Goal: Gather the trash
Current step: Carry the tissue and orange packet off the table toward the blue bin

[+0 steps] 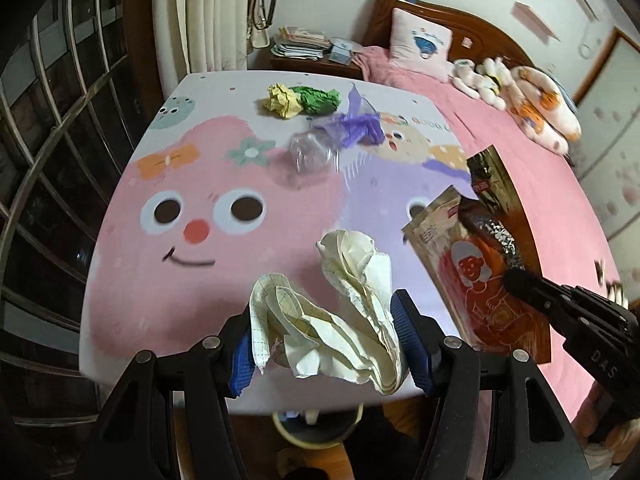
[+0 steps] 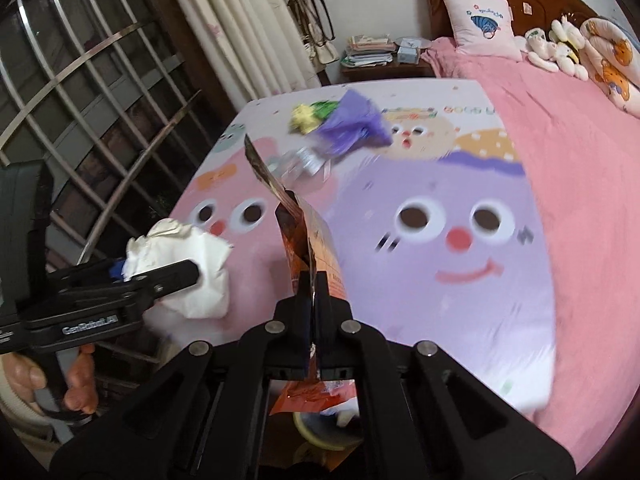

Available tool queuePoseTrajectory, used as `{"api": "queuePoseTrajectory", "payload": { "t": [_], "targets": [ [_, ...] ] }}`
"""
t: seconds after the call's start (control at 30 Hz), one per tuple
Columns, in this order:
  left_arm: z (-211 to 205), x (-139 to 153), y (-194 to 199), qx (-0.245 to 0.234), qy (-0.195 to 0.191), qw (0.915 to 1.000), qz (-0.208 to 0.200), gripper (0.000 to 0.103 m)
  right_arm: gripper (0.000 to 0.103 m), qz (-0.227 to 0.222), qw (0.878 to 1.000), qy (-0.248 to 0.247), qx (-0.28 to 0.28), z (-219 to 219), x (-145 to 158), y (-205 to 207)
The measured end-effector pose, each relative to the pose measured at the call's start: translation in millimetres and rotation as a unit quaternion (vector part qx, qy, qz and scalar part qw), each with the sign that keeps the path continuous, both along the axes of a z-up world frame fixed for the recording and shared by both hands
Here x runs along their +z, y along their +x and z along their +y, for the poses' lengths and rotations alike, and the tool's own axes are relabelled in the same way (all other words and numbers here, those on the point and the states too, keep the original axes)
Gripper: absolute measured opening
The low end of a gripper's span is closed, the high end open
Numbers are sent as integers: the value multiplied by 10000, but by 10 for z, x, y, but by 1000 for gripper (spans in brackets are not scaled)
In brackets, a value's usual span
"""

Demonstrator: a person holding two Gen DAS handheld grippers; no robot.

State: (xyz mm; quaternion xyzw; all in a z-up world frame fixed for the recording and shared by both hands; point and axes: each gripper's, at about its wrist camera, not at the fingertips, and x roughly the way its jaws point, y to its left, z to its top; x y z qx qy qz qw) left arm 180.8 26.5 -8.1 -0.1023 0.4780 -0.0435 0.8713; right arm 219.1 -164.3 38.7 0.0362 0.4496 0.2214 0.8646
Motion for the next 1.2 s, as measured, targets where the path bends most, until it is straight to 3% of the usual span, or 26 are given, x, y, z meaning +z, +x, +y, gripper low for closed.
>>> {"api": "queuePoseTrajectory", "payload": {
  "t": [0.37, 0.57, 0.73, 0.93, 1.2],
  "targets": [
    [248, -308, -949, -482, 2, 9981, 392, 62, 0, 542, 9985, 6, 83, 309, -278, -1326],
    [194, -611, -1219, -630, -139, 9951, 743, 62, 0, 947, 9955, -68, -27, 263, -640, -1612],
    [52, -929, -1406, -908, 47, 9913, 951, 62, 0, 1262, 9919, -104, -97, 204, -984, -1667],
    [-188, -1497, -1475, -1245, 395, 9842, 1199, 62, 0, 1701, 9849, -92, -300, 148, -1624, -1668],
    [-306, -2550, -1378, -1332, 461, 9767, 1619, 62, 0, 2318, 9693, -104, -816, 20, -2930, -1562]
  ]
}}
